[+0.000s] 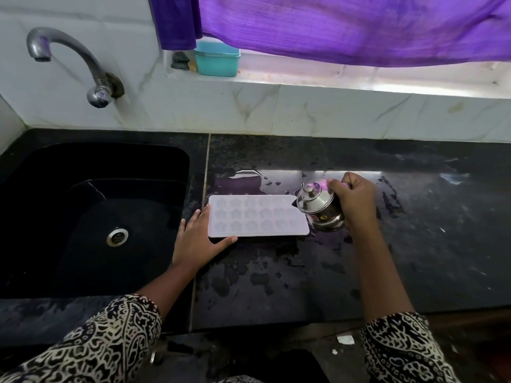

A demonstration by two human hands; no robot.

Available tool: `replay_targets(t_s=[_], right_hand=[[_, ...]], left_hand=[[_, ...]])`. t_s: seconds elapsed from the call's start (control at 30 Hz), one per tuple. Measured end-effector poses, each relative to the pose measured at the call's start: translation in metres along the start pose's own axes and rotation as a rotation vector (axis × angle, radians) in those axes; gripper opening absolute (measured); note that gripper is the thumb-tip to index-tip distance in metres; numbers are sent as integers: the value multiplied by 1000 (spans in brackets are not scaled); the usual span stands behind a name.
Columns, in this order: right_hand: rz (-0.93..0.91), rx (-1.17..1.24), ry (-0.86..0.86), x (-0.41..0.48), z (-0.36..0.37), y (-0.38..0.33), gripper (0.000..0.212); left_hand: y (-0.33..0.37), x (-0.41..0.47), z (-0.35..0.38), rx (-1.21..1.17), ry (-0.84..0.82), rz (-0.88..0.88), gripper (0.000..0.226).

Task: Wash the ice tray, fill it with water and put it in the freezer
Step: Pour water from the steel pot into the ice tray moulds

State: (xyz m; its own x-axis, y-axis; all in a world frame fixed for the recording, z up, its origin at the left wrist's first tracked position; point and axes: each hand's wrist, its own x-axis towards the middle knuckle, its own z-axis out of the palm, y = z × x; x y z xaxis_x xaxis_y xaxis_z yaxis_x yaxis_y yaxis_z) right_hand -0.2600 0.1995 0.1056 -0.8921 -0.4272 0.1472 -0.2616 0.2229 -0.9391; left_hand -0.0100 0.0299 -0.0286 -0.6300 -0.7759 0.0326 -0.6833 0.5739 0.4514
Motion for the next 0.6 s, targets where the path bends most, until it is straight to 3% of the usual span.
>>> replay_targets(t_s=[0.3,0.6], right_hand=[[-65,-65,-151,18,0,8,40],[-100,-58,-335,41,9,15,41]], left_hand=[[0,4,4,27,-10,-35,131],[3,5,4,42,-29,-78,125]])
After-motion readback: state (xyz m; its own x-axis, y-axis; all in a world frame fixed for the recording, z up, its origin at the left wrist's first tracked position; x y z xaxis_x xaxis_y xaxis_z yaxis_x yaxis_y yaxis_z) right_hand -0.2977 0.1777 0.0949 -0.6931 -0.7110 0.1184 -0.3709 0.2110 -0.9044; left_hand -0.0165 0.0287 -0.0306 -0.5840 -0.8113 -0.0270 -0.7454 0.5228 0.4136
